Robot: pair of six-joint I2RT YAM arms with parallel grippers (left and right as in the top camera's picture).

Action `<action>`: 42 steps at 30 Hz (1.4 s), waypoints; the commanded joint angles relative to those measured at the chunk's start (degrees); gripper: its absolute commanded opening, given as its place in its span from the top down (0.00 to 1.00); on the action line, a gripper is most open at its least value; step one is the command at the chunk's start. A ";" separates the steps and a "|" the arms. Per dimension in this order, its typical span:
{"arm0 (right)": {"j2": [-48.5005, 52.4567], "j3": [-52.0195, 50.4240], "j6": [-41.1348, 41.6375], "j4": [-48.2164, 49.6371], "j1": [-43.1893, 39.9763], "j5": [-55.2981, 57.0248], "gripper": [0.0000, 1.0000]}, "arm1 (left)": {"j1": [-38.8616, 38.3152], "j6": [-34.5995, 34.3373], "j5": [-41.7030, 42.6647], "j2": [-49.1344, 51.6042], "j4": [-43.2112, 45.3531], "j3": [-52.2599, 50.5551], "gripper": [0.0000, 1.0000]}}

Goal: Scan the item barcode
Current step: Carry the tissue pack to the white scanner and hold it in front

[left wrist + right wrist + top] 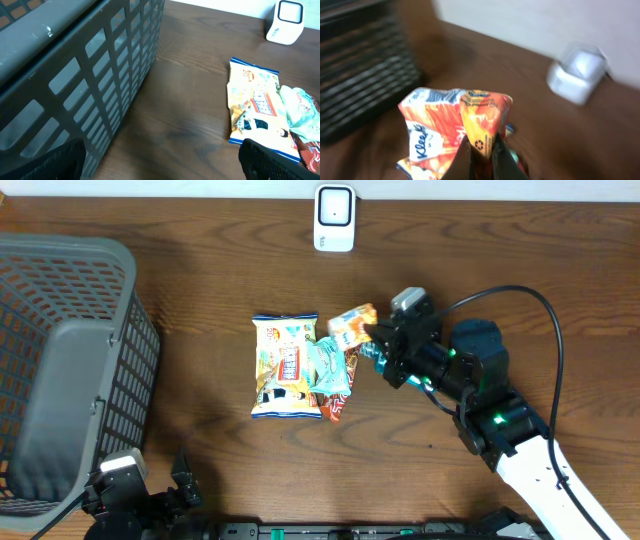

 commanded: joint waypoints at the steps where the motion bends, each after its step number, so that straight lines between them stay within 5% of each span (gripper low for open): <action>1: -0.74 0.61 -18.21 2.67 -0.11 -21.51 0.99 | 0.20 -0.52 -0.26 0.11 -0.04 0.26 0.02; 7: -0.72 0.61 -33.07 2.27 -2.05 -42.10 0.99 | 0.20 -0.52 -0.26 0.11 -0.04 0.26 0.02; 14: -0.68 0.59 -33.62 1.79 -8.85 -55.69 0.99 | 0.20 -0.52 -0.26 0.11 -0.04 0.26 0.02; 18: -0.66 0.59 -31.54 0.13 -9.97 -52.78 0.99 | 0.20 -0.52 -0.26 0.11 -0.04 0.26 0.02; 21: -0.11 0.59 -14.67 0.92 -9.94 -40.59 0.99 | 0.20 -0.52 -0.26 0.11 -0.04 0.26 0.02; 25: 1.03 0.61 23.61 3.21 -9.94 -15.47 0.99 | 0.20 -0.52 -0.26 0.11 -0.04 0.26 0.02; 28: 2.95 0.61 50.95 -2.32 -9.94 -7.08 0.99 | 0.20 -0.52 -0.26 0.11 -0.04 0.26 0.02; 35: 6.05 0.59 66.60 -10.01 -9.46 -11.10 0.98 | 0.20 -0.52 -0.26 0.11 -0.04 0.26 0.02; 42: 14.78 0.61 85.40 -0.15 -8.76 -15.96 0.99 | 0.20 -0.52 -0.26 0.11 -0.04 0.26 0.02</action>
